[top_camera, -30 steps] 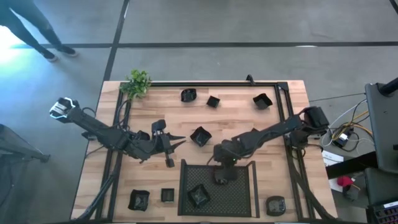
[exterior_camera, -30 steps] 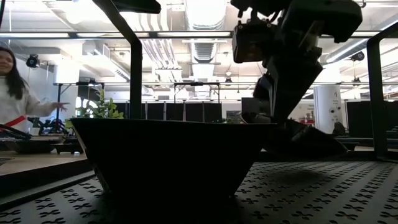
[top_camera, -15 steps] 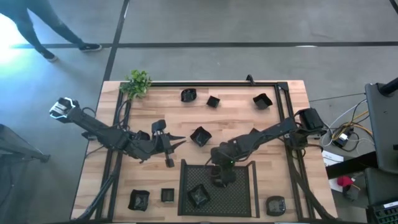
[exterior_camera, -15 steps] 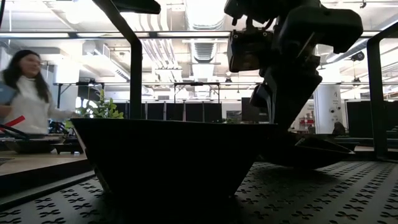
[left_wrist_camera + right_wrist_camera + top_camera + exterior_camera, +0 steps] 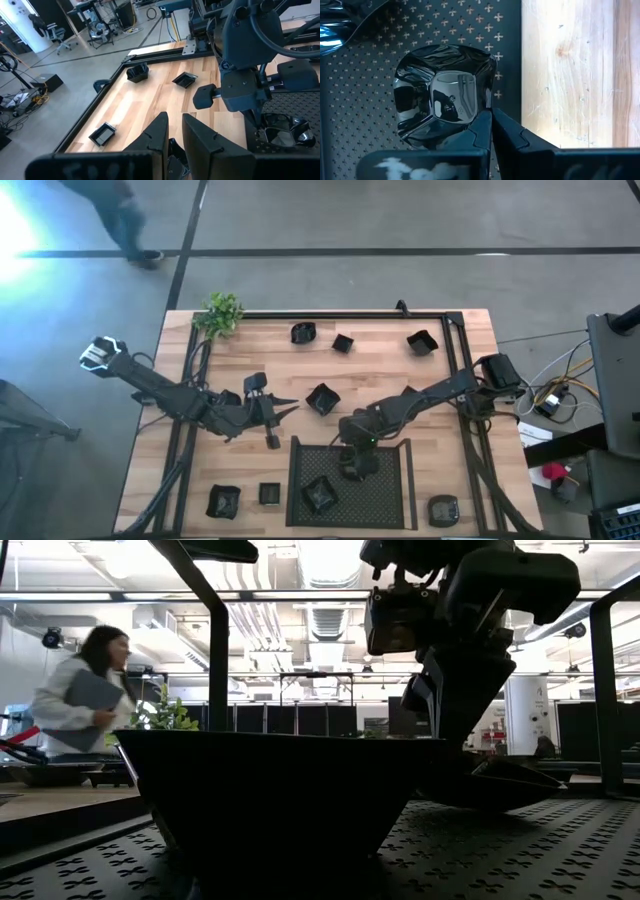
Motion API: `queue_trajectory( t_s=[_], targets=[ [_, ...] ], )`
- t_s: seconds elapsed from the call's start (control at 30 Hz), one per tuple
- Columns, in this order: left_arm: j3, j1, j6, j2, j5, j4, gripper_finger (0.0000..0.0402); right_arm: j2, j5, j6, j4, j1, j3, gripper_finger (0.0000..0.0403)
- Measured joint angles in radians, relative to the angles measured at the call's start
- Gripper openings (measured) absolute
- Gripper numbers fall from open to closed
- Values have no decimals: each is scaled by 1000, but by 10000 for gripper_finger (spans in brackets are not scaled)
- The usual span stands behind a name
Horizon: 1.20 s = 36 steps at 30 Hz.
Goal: Pick & Place Mini shaped plates
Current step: Put the leaf-shaped bowl on the shelf
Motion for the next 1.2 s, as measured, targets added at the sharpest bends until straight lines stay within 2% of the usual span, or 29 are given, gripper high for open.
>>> queue_trajectory(
  t_s=[0.77, 1.2],
  targets=[
    [0, 0, 3, 0, 0, 0, 51, -1, 0, 1, 2, 0, 0, 9],
    [0, 0, 3, 0, 0, 0, 51, -2, 0, -2, 2, 0, 0, 72]
  ],
)
